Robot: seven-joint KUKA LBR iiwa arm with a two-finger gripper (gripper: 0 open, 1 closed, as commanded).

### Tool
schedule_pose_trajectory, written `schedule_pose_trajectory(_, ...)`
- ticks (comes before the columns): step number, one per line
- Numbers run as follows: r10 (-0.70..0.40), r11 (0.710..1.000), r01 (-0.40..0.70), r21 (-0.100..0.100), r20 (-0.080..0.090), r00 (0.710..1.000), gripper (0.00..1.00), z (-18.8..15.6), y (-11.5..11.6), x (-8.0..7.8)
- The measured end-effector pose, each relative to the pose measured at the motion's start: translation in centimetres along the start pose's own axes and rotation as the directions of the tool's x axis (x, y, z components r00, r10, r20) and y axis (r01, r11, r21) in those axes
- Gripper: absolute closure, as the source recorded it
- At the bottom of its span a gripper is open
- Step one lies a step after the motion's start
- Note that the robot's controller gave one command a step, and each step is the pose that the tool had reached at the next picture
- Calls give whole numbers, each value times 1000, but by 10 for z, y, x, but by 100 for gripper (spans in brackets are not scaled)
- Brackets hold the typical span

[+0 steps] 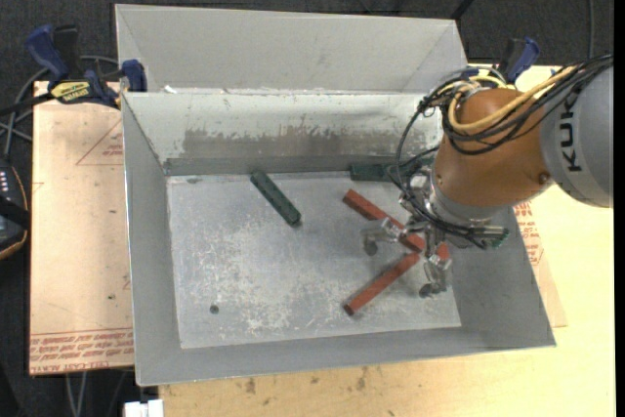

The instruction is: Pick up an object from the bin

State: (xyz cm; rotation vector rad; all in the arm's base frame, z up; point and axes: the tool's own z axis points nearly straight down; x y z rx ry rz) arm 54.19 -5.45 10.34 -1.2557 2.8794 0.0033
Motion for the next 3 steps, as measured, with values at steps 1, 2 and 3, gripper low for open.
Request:
schedule_pose_trajectory(1,41,999,-41,-2,-2,999,0,36,17,12)
schedule_pose_trajectory(2,41,999,-41,1,1,999,100,33,15,11)
schedule_pose_trajectory(3,-154,988,153,11,6,988,100,-135,-5,-1)
